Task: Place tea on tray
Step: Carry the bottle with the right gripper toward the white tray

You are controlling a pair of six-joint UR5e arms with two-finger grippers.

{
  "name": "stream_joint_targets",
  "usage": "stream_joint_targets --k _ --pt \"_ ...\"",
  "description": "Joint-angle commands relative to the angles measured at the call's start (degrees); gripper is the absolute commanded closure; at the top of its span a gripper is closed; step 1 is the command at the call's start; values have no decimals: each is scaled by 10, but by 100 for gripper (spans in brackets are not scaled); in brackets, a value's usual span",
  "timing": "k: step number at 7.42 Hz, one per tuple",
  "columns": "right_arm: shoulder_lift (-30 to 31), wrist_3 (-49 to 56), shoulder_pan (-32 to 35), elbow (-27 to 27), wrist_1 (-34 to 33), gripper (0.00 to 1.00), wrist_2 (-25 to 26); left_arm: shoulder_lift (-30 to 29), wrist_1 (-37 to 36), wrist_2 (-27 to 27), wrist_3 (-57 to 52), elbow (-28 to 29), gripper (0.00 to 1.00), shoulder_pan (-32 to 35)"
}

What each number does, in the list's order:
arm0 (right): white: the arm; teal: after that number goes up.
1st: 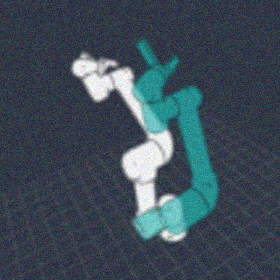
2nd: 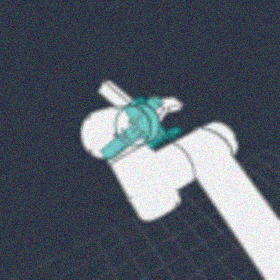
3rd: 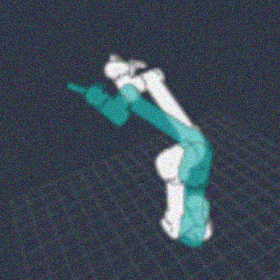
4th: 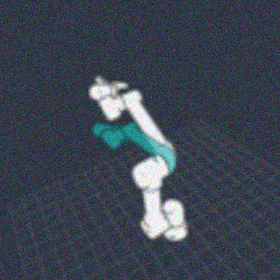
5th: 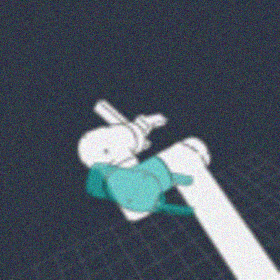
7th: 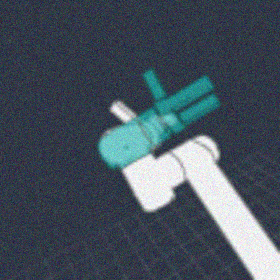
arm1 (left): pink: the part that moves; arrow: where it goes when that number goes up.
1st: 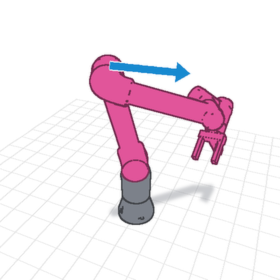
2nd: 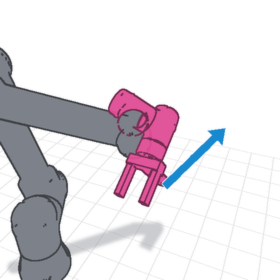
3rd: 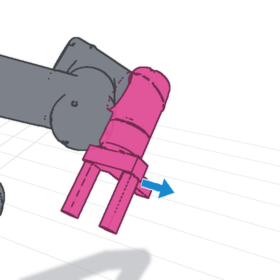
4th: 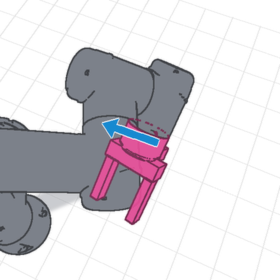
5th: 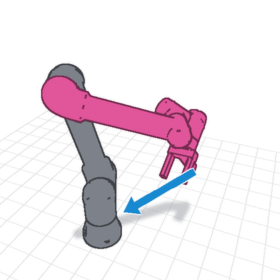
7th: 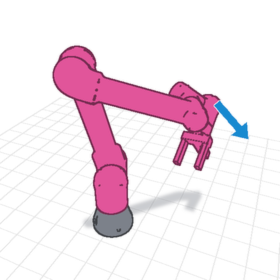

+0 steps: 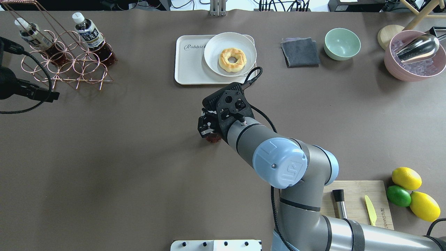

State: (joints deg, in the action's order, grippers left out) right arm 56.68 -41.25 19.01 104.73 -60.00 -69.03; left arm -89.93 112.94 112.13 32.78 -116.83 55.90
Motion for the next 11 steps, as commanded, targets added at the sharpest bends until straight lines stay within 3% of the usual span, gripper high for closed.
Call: stream_joint_targets --k 1,3,5,7,9,11 --pt "-29 15 33 -1 -1 100 -6 1 -2 27 1 -3 1 3" --pt "-82 13 78 -55 -3 100 -22 5 -2 28 1 -5 1 4" --pt "-153 2 123 -153 -1 100 -57 5 -2 27 2 -6 1 4" --pt "-246 3 156 -291 6 100 -81 6 -2 27 2 -5 1 4" --pt "-298 3 170 -400 58 100 -94 6 -2 27 3 -4 1 8" --pt "-330 1 175 -474 94 100 -95 5 -2 27 3 -4 1 8"
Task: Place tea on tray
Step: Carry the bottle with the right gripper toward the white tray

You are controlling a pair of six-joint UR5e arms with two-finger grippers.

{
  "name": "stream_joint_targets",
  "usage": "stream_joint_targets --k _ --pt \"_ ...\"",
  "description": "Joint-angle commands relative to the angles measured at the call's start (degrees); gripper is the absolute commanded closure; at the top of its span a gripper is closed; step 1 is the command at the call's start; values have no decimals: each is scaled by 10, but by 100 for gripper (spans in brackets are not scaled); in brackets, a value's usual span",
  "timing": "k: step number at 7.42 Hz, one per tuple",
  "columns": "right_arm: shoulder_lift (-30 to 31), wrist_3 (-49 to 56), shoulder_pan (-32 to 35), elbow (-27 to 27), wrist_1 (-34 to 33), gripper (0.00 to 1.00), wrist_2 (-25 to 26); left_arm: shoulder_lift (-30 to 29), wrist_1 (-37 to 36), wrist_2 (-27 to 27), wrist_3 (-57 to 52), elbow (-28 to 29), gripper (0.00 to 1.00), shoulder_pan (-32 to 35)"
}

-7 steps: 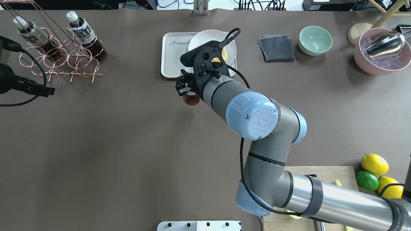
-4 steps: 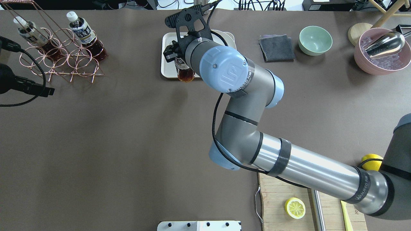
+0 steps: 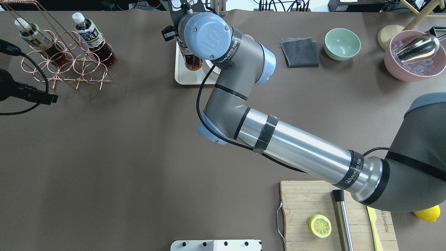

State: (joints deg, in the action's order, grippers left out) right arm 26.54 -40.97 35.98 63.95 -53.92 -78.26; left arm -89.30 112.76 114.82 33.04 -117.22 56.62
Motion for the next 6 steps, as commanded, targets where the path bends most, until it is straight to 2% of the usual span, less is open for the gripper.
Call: stream_joint_targets --k 1,2,6 --pt "-30 -3 5 -86 56 100 -2 -1 0 0 0 0 1 1" --pt "-31 -3 5 -101 78 100 -1 -1 0 1 0 -3 1 1" --pt "-29 -3 3 -107 84 100 1 -3 0 1 23 -4 1 1"
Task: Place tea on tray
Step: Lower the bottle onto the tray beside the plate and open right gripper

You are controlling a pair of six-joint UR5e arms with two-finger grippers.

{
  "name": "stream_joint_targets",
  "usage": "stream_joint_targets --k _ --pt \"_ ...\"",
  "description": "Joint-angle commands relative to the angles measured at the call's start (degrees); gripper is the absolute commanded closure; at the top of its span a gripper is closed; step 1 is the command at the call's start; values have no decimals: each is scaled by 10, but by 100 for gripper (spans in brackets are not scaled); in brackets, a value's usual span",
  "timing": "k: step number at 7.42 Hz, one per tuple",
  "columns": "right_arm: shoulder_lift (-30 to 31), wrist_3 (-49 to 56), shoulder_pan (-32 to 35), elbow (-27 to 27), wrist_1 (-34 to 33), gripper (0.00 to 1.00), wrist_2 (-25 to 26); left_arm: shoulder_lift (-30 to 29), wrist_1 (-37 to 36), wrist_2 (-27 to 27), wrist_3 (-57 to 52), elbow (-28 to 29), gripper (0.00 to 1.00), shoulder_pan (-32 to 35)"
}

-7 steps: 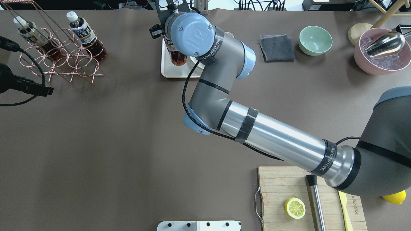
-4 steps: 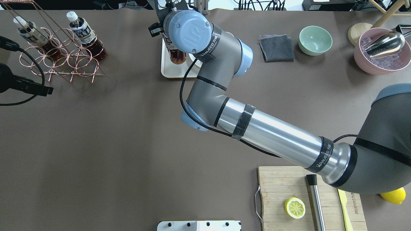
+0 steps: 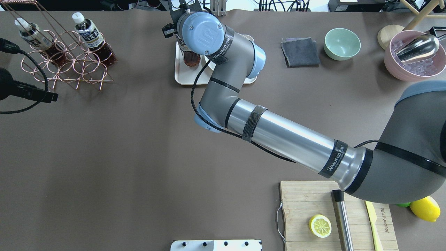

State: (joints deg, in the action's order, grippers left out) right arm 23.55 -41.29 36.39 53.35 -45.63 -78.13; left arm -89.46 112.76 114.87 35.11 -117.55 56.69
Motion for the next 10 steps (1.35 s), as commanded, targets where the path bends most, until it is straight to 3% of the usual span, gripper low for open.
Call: stream_joint_targets --k 1,2,4,7,8,10 --pt "1 1 -1 0 1 100 0 -2 0 0 2 0 1 0" --pt "2 2 0 0 0 73 0 -3 0 0 2 0 1 0" --pt "2 2 0 2 0 4 0 -4 0 0 2 1 1 0" --pt "8 0 8 34 -2 0 -18 -2 -1 2 1 -5 1 0" --pt "40 -7 11 78 -5 0 -24 2 -3 29 1 -5 1 6" --pt "147 -32 36 208 -46 0 -104 13 -15 127 -6 2 1 84"
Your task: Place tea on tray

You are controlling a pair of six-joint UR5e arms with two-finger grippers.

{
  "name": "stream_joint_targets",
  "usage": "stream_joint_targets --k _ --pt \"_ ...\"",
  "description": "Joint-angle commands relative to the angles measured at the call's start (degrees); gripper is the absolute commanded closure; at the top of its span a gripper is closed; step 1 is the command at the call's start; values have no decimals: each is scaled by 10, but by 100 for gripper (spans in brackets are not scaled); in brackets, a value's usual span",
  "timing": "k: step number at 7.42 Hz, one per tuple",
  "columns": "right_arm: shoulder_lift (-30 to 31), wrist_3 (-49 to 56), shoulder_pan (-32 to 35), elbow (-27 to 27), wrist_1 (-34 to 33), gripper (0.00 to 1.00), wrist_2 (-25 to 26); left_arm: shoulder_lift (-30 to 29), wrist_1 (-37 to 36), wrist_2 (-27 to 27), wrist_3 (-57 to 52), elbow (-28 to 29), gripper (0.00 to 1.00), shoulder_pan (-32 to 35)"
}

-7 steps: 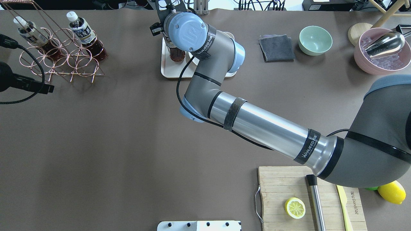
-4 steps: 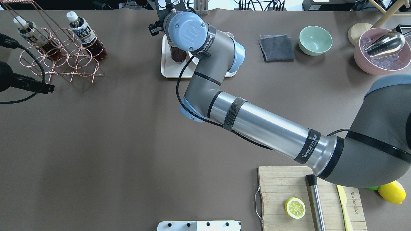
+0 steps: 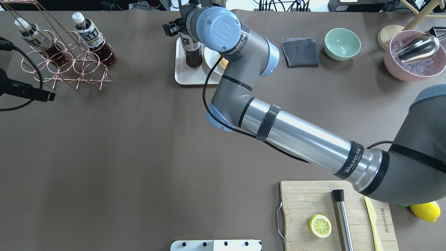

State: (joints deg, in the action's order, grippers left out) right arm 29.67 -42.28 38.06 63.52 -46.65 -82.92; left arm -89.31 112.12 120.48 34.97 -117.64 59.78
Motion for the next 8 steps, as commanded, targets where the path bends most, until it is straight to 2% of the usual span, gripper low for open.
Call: stream_joint_targets --k 1,2,3,4,5,6,8 --pt "133 -26 38 165 -73 0 -92 22 -21 91 -27 3 1 74" --pt "170 -26 62 212 -128 2 -137 27 -65 110 -71 2 1 104" --pt "211 -25 84 276 -210 3 -182 27 -128 133 -141 2 1 155" --pt "264 -22 114 344 -290 2 -235 21 -187 139 -218 3 1 202" --pt "322 -2 152 400 -343 1 -264 19 -241 137 -295 11 1 241" --pt "400 57 165 454 -347 1 -290 15 -272 135 -367 38 1 279" --pt "510 125 258 488 -347 0 -379 7 -277 133 -410 86 1 307"
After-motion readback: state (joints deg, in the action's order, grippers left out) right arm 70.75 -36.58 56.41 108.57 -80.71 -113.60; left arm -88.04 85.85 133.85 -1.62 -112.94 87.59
